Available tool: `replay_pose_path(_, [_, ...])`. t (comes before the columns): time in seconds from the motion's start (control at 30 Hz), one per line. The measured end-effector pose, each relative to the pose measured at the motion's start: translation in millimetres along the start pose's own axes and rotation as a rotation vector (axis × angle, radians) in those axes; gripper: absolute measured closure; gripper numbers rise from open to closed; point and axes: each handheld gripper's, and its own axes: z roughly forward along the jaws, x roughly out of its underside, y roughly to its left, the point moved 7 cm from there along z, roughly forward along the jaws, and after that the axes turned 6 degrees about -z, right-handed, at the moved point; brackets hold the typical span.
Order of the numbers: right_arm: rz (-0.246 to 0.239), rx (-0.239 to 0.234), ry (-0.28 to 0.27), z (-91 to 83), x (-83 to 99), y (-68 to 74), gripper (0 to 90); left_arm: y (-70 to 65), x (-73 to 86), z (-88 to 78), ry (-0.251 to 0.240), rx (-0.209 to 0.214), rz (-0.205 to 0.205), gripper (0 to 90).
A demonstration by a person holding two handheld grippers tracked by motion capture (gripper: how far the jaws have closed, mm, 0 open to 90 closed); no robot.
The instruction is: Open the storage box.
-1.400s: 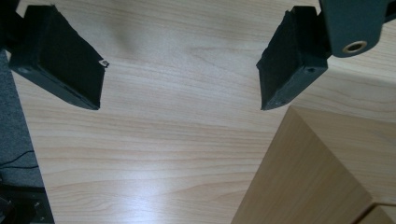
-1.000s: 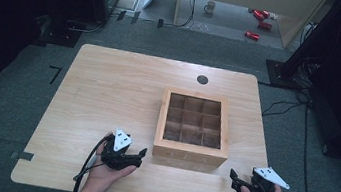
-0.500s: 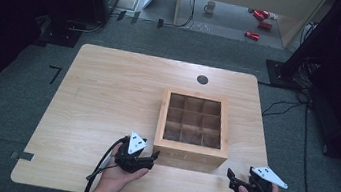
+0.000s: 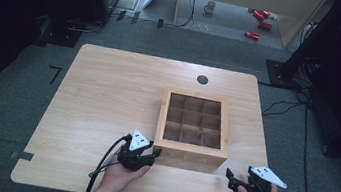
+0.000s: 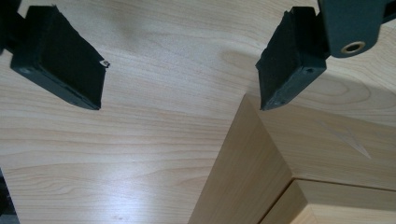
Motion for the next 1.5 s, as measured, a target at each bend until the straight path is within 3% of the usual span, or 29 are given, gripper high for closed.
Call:
replay_pose_path(0.77, [-0.016,-0.05,-0.042,-2.0,-5.5,11.6,15.1,0.5,-5.0,-5.3,-0.021,0.016,-0.002,63.2])
replay_pose_path(1.1, [0.021,-0.088,-0.076,-2.0,-12.2,18.2,15.3,-0.7,-8.6,-7.9,-0.03,0.02,0.006,63.4])
replay_pose_path(1.5, [0.069,-0.114,-0.132,0.6,-23.4,25.7,33.9,-1.7,-11.4,-9.1,-0.032,0.022,0.013,63.4])
